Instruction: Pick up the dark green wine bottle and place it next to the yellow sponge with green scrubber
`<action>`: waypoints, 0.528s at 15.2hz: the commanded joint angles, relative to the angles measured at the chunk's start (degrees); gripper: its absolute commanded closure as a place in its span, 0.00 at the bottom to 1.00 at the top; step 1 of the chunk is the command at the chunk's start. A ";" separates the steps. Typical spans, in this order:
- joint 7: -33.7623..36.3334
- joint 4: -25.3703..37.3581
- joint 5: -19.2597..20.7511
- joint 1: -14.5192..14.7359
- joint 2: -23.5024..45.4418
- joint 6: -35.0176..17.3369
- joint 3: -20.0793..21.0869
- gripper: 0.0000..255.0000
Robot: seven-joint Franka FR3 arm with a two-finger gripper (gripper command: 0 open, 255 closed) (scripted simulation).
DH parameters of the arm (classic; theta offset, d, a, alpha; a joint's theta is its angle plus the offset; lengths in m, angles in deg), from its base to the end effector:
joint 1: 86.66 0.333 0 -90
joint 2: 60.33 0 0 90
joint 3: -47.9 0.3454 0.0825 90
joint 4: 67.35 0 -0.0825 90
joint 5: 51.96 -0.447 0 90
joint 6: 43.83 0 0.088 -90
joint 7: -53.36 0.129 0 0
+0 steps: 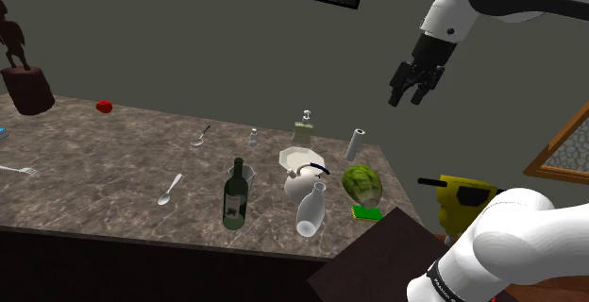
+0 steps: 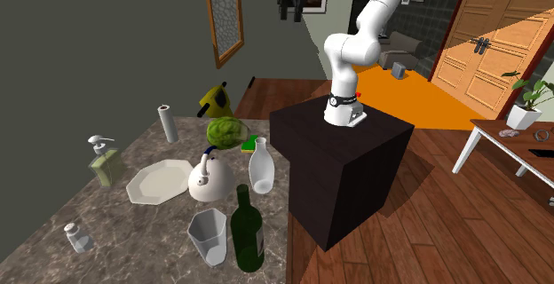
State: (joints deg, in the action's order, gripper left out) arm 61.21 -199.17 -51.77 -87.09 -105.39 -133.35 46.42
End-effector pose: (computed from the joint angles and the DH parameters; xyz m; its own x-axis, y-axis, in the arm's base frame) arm 0.3493 -0.0146 0.6183 0.9856 -0.1629 0.0455 -0.1621 -0.9865 -0.0214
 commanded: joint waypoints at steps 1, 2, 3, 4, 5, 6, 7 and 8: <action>0.00 0.00 0.00 0.00 0.00 0.00 0.00 0.00; 0.88 -0.37 -0.51 0.19 1.27 -1.45 0.65 0.00; 1.74 -0.67 -1.01 0.38 2.61 -2.89 1.30 0.00; 2.60 -0.89 -1.49 0.57 4.01 -4.33 1.94 0.00; 3.44 -1.04 -1.94 0.77 5.47 -5.76 2.57 0.00; 4.28 -1.11 -2.37 0.95 6.99 -7.17 3.20 0.00; 5.10 -1.11 -2.77 1.13 8.57 -8.58 3.82 0.00; 5.91 -1.03 -3.15 1.31 10.21 -9.96 4.43 0.00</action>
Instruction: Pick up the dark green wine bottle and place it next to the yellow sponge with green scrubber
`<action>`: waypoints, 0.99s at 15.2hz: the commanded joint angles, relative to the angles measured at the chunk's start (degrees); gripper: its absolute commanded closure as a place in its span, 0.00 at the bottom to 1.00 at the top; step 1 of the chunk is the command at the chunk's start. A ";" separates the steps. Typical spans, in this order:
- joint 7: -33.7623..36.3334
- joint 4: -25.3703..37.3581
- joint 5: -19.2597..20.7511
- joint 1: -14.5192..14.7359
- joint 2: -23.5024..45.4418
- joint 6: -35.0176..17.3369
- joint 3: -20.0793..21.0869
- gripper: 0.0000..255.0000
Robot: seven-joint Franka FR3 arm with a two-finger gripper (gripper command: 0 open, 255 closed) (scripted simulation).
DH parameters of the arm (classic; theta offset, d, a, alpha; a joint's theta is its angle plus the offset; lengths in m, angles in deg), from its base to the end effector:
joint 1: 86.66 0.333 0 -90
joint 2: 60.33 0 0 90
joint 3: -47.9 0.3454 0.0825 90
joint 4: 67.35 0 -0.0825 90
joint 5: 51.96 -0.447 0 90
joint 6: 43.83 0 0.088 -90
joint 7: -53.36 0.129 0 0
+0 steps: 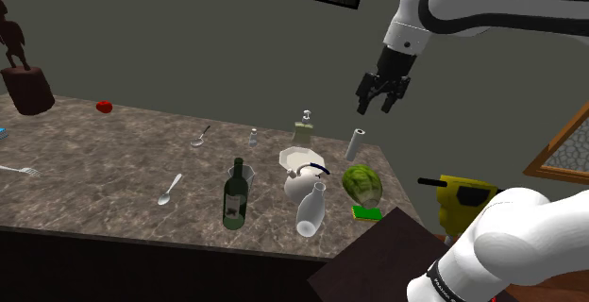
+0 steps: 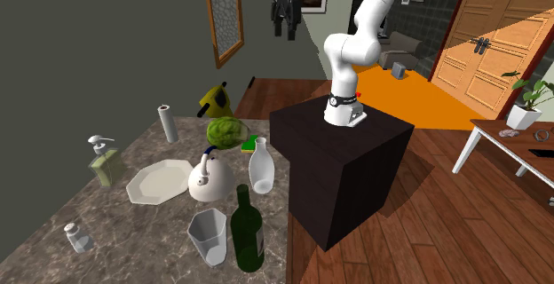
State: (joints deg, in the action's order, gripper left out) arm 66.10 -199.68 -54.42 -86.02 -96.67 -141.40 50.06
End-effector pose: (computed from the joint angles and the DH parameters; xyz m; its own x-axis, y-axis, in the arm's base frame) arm 0.4058 0.0271 0.5688 0.9825 -0.1848 0.0221 -0.1842 -0.9826 -0.0259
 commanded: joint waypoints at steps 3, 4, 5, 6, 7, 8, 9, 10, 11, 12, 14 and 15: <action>3.43 0.18 -1.46 0.74 6.70 -5.93 2.56 0.00; 4.23 0.57 -1.71 0.90 8.53 -7.22 3.13 0.00; 5.02 1.03 -1.93 1.05 10.39 -8.47 3.69 0.00; 5.81 1.56 -2.11 1.18 12.30 -9.69 4.25 0.00; 6.60 2.17 -2.26 1.31 14.24 -10.87 4.79 0.00; 7.40 2.85 -2.36 1.43 16.21 -12.01 5.32 0.00; 8.20 3.61 -2.42 1.56 18.22 -13.11 5.83 0.00; 9.00 4.44 -2.44 1.69 20.25 -14.16 6.32 0.00; 9.81 5.35 -2.41 1.82 22.31 -15.16 6.79 0.00; 10.63 6.33 -2.34 1.96 24.40 -16.12 7.24 0.00; 12.27 8.50 -2.07 2.27 28.63 -17.86 8.06 0.00; 13.10 9.70 -1.88 2.43 30.77 -18.65 8.43 0.00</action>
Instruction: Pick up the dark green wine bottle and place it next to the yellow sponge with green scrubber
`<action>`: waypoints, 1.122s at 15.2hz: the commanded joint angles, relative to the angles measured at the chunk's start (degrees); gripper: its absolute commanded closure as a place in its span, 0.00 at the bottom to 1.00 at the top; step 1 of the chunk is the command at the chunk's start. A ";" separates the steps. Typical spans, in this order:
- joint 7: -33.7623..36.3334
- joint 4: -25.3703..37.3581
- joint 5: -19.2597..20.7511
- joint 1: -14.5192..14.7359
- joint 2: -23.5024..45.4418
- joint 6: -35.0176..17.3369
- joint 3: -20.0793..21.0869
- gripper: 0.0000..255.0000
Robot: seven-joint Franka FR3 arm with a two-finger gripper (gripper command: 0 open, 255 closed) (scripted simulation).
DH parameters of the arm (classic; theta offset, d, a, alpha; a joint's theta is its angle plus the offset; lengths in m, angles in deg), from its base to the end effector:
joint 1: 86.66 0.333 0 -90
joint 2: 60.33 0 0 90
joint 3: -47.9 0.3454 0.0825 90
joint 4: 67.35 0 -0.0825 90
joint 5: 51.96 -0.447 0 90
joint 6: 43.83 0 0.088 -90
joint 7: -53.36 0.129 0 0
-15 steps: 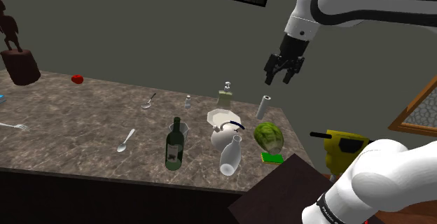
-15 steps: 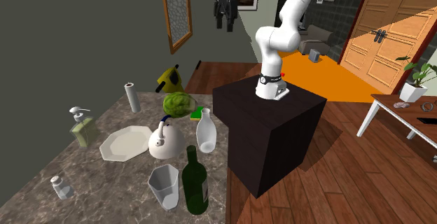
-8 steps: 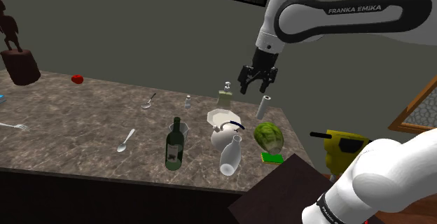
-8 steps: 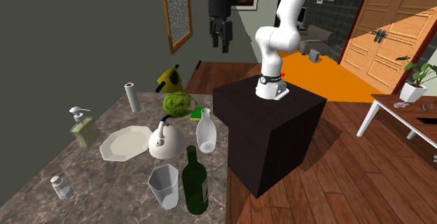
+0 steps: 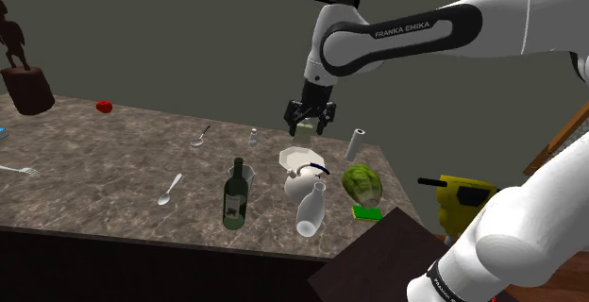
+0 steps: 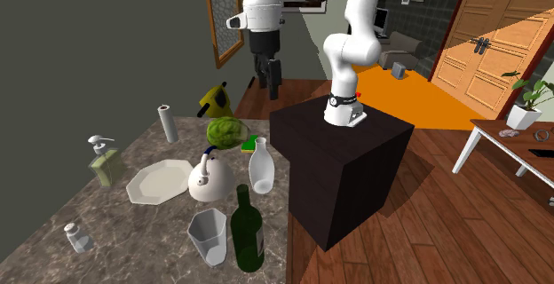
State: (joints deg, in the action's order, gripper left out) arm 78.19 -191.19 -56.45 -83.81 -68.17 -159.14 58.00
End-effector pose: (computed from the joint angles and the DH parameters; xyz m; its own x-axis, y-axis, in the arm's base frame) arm 0.5434 0.1328 0.4334 0.9702 -0.2400 -0.0327 -0.2412 -0.9698 -0.0360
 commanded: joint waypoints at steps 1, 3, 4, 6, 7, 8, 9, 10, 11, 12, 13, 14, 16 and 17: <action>1.84 2.47 0.39 0.41 4.43 -1.65 0.82 0.00; 3.50 5.23 0.96 0.85 8.80 -2.93 1.39 0.00; 4.32 6.72 1.28 1.10 11.01 -3.47 1.62 0.00; 5.93 9.93 1.99 1.69 15.46 -4.37 1.97 0.00; 6.71 11.65 2.36 2.01 17.70 -4.72 2.09 0.00; 7.47 13.46 2.73 2.38 19.96 -4.99 2.16 0.00; 8.21 15.35 3.10 2.76 22.23 -5.20 2.21 0.00; 8.92 17.32 3.46 3.17 24.51 -5.34 2.23 0.00; 9.61 19.39 3.81 3.60 26.80 -5.41 2.21 0.00; 10.26 21.55 4.15 4.05 29.12 -5.40 2.17 0.00; 10.89 23.81 4.47 4.51 31.46 -5.31 2.12 0.00; 11.48 26.18 4.77 4.99 33.82 -5.15 2.04 0.00; 12.58 31.28 5.30 6.00 38.64 -4.57 1.83 0.00; 13.08 34.04 5.53 6.51 41.11 -4.15 1.71 0.00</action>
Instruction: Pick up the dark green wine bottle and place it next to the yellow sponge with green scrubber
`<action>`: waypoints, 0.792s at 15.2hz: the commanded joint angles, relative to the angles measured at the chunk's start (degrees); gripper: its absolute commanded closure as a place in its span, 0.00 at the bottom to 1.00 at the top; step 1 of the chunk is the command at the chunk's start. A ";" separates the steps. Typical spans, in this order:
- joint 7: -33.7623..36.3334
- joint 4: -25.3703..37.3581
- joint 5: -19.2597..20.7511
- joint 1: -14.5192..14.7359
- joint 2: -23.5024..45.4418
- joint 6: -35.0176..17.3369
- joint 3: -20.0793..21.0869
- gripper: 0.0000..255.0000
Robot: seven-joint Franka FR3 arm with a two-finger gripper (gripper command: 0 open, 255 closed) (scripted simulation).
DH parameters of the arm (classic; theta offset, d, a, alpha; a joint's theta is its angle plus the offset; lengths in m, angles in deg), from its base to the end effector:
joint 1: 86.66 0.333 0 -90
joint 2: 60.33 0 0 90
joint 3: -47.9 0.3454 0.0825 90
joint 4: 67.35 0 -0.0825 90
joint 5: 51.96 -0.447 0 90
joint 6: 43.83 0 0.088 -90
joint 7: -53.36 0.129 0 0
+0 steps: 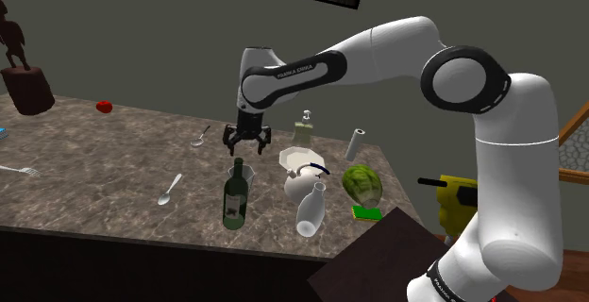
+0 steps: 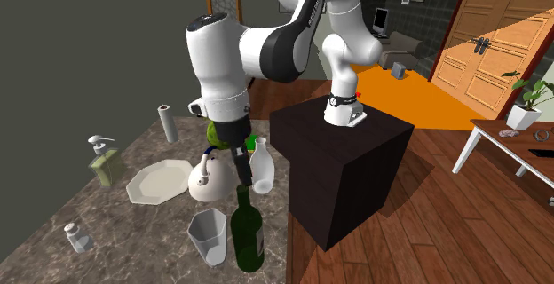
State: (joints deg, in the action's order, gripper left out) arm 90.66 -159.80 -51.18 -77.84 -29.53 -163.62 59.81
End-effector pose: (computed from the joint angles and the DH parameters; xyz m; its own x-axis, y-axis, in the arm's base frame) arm 0.7049 0.2484 0.2846 0.9491 -0.2997 -0.0968 -0.3050 -0.9513 -0.0448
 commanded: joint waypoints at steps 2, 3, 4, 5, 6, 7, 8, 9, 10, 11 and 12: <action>1.10 5.26 0.52 1.14 5.30 0.24 -0.27 0.00; 1.13 4.99 0.56 1.20 5.63 -0.36 -0.30 0.00; 1.16 4.72 0.61 1.25 5.96 -0.95 -0.34 0.00; 1.19 4.45 0.67 1.31 6.29 -1.55 -0.37 0.00; 1.22 4.24 0.72 1.36 6.66 -2.13 -0.40 0.00; 1.25 4.03 0.77 1.42 7.02 -2.71 -0.43 0.00; 1.28 3.80 0.83 1.48 7.37 -3.29 -0.47 0.00; 1.30 3.69 0.86 1.52 7.60 -3.62 -0.49 0.00; 1.30 3.71 0.86 1.52 7.60 -3.61 -0.49 0.00; 1.30 3.71 0.86 1.52 7.61 -3.61 -0.49 0.00; 1.30 3.71 0.86 1.52 7.61 -3.61 -0.49 0.00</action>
State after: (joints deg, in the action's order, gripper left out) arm 91.96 -156.12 -50.33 -76.33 -21.98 -167.18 59.33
